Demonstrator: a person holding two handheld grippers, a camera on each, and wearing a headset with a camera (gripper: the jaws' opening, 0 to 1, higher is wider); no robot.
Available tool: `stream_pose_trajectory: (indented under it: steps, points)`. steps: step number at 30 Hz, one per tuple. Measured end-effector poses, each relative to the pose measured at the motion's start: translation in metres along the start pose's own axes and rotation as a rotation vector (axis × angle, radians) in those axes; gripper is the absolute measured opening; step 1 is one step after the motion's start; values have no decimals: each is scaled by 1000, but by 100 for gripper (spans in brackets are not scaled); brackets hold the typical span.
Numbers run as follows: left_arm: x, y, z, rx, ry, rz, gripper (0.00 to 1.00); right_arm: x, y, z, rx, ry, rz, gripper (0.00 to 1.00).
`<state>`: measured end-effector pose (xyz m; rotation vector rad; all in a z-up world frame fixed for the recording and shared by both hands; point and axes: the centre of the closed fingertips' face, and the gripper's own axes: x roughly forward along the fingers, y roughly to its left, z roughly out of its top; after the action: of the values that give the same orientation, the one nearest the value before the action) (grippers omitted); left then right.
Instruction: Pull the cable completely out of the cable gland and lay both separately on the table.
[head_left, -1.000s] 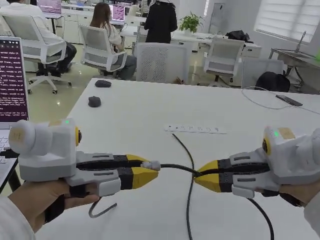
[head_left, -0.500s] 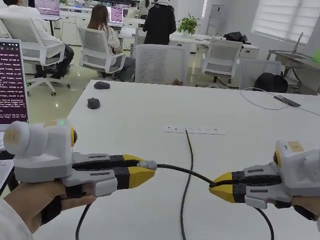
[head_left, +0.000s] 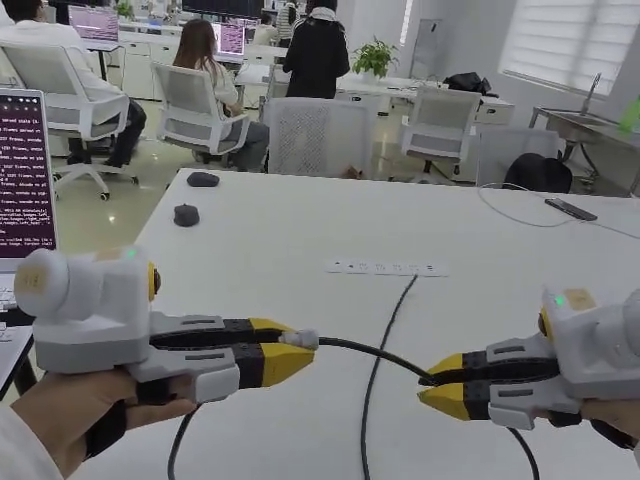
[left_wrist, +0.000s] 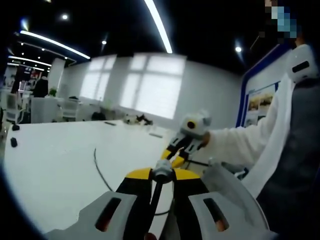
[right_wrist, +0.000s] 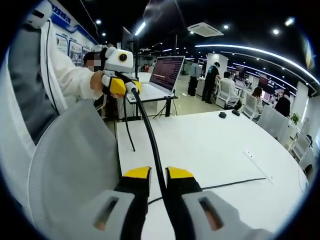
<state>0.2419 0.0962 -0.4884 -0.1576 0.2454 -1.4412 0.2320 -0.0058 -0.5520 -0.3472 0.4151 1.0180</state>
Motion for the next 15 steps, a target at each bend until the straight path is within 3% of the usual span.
stream_pose_trajectory:
  steps: [5,10,15]
  points:
    - [4,-2,-1,-1,5,-5,16,2,5,29,-70,-30,5,14]
    - [9,-3,-3,0,18,-9,16,7,16,59,-152,-64,42,16]
    - [13,-6,-4,-4,32,-17,16,14,25,74,-185,-85,76,16]
